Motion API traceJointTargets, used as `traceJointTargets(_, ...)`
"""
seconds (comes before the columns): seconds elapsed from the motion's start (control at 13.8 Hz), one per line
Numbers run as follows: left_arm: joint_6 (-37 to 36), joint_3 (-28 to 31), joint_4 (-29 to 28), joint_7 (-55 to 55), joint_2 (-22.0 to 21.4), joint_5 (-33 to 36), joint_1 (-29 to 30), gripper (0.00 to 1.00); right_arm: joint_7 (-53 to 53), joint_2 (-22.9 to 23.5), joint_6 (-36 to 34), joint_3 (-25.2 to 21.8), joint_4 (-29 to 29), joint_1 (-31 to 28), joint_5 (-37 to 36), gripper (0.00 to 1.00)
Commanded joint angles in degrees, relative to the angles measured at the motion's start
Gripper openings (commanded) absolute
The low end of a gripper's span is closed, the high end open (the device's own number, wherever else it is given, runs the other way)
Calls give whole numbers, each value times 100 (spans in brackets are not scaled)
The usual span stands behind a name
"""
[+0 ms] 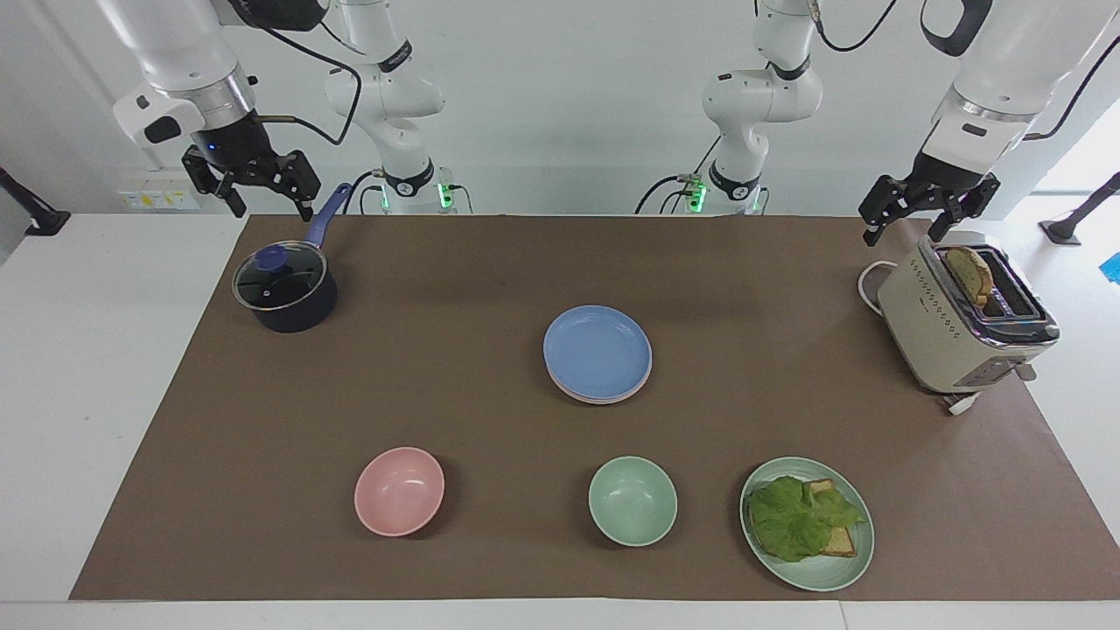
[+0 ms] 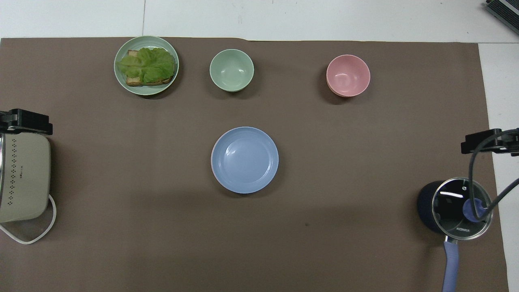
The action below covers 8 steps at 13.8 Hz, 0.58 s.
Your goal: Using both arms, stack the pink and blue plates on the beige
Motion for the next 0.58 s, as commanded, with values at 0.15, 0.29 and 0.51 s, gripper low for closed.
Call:
traceJointTargets(0.15, -91, -45, 30, 22, -26, 75, 52, 100, -122, -6, 18, 37, 18, -119, 30, 100)
traceJointTargets(0.29, -100, -45, 30, 22, -26, 75, 52, 100, -122, -15, 27, 37, 9, -119, 30, 100)
traceJointTargets(0.51, -100, -45, 30, 22, -26, 75, 52, 100, -122, -32, 18, 37, -8, -119, 30, 100)
